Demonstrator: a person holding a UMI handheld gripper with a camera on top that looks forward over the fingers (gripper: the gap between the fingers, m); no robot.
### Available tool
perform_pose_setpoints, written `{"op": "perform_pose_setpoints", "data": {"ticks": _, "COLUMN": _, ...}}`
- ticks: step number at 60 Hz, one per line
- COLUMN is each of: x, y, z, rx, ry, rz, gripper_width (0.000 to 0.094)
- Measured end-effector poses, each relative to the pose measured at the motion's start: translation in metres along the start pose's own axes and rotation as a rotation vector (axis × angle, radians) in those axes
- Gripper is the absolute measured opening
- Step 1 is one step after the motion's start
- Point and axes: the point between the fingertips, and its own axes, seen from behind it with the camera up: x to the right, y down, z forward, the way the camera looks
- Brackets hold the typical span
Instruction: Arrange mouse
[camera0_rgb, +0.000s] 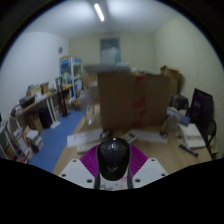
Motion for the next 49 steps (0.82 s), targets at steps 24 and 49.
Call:
{"op": "perform_pose_setpoints", "data": {"ticks": 24, "x": -0.025, "y": 0.140, "z": 0.049, "rx": -0.298, "ry": -0.019, "rz": -0.074, "gripper_width": 0.0544}}
{"op": "perform_pose_setpoints", "data": {"ticks": 49, "x": -0.002, "y": 0.113, "z": -0.104, "rx": -0.357, "ry": -0.182, "rz": 0.044, "gripper_width": 0.0839}}
